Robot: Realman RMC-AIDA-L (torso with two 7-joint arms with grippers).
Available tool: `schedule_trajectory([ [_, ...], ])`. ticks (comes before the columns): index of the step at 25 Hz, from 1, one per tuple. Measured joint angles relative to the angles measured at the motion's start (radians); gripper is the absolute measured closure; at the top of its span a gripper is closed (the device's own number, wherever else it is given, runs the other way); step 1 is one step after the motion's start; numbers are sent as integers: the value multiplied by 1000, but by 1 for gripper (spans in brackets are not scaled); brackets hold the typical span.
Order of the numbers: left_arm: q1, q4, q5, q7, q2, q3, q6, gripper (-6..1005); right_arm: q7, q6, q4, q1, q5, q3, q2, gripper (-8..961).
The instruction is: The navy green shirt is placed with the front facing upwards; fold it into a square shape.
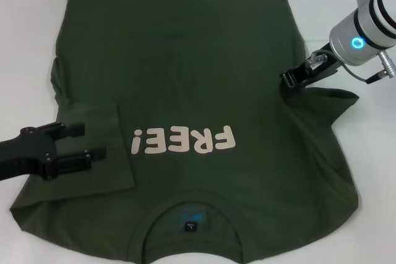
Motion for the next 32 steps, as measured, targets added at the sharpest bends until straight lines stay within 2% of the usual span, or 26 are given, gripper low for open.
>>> schedule_trajectory([
  [10, 4, 0, 0, -2, 0, 0, 5, 138, -8, -45, -5, 0, 66, 7, -3, 771],
  [15, 6, 0, 0, -7, 0, 0, 5, 138, 1, -55, -8, -12, 60, 8, -13, 572],
  [21, 6, 0, 0, -27, 0, 0, 7, 138, 33, -70, -15, -60, -23, 31, -36, 317],
  [27, 6, 0, 0, -28, -2, -1, 8, 137, 50, -84, -20, -134, -22, 112, -70, 152],
  [32, 6, 0, 0, -29, -3, -2, 7, 137, 44, -92, -15, -184, 0, 217, -88, 154],
])
